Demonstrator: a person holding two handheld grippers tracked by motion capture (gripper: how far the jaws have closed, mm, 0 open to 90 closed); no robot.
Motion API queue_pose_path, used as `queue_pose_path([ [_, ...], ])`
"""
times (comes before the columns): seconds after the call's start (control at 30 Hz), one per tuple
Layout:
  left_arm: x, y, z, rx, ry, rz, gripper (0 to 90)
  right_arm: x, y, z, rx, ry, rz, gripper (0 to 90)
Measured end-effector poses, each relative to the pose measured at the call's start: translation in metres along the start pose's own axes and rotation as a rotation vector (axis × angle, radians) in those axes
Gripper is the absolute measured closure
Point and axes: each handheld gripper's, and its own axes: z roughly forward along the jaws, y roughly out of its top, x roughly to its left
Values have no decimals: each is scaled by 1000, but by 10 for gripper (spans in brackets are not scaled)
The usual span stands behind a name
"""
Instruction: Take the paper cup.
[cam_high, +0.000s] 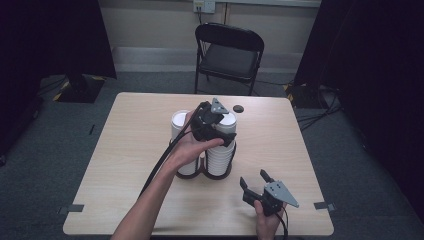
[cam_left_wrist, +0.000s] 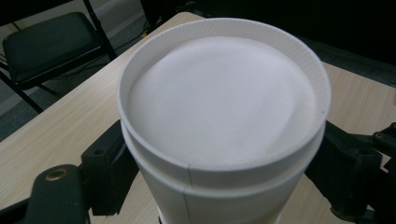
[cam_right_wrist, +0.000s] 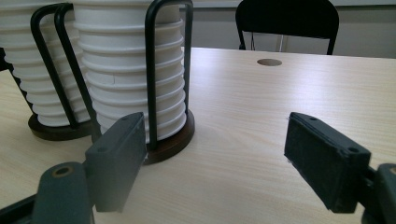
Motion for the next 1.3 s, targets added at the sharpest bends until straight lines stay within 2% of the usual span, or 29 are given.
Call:
queue_pose_path([
  [0.53,-1,-4,-3,-63,4,-10,185,1,0,1,8,2,-7,205],
  [0.83,0,-4,-11,-147,7,-45,190,1,0,1,10,2,-8,211],
  [0.93,2,-6,-13,-173,-7,-64,191,1,0,1,10,2,-7,209],
  [1.1,1,-6,-15,-194,-3,-60,192,1,0,1,10,3,-6,207],
  [1.3,0,-5,-20,-242,2,-77,192,1,0,1,12,4,-5,206],
])
